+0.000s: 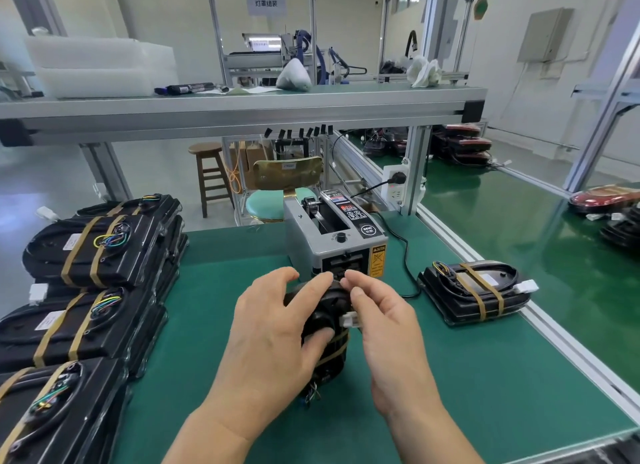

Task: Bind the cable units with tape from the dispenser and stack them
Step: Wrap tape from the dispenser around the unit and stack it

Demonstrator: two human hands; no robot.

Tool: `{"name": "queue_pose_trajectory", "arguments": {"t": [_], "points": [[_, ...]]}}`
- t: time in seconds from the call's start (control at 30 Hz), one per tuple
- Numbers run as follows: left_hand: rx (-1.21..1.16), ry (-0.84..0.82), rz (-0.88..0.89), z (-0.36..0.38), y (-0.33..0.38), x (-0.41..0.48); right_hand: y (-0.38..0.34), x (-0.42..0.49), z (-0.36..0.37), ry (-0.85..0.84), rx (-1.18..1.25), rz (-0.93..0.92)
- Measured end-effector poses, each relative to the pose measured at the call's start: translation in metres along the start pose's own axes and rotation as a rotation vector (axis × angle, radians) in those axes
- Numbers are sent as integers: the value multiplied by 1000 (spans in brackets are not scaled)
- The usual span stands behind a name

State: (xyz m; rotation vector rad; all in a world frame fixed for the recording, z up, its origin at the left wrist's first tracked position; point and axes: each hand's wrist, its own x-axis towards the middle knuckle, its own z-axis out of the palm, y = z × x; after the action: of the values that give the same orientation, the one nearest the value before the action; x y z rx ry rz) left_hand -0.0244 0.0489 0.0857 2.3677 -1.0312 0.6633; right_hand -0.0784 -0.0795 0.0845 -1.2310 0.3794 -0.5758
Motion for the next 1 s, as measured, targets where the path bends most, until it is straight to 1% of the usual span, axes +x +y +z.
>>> {"name": "queue_pose_trajectory", "arguments": {"t": [0.1, 0.2, 0.27, 0.37, 0.43, 0.5, 0.6, 0.63, 0.73, 0.9, 1.0], "points": [[221, -151, 45, -4, 11, 19, 3, 2, 1, -3, 34, 18], [207, -170, 9, -5, 10, 29, 6, 11, -2, 18, 44, 25], [79, -188, -15, -7, 2, 32, 7, 24, -9, 66, 78, 78], [-285, -201, -53, -12, -13, 26, 13, 52, -22, 151, 31, 164], [-509, -138, -78, -11, -23, 19, 17, 70, -26, 183, -46, 186], [-707, -63, -132, -7, -30, 12, 19, 84, -25, 177, -72, 200], [-978, 28, -272, 0, -38, 1, 18, 99, -17, 174, -105, 246], [-1034, 55, -317, 3, -41, -4, 16, 103, -15, 179, -124, 270], [-1070, 92, -401, 6, -51, -15, 14, 111, -9, 198, -142, 314], [-999, 53, -465, 4, -78, -25, 16, 116, -7, 211, -198, 312], [-1025, 42, -491, 4, -86, -30, 18, 115, -7, 219, -272, 292]]}}
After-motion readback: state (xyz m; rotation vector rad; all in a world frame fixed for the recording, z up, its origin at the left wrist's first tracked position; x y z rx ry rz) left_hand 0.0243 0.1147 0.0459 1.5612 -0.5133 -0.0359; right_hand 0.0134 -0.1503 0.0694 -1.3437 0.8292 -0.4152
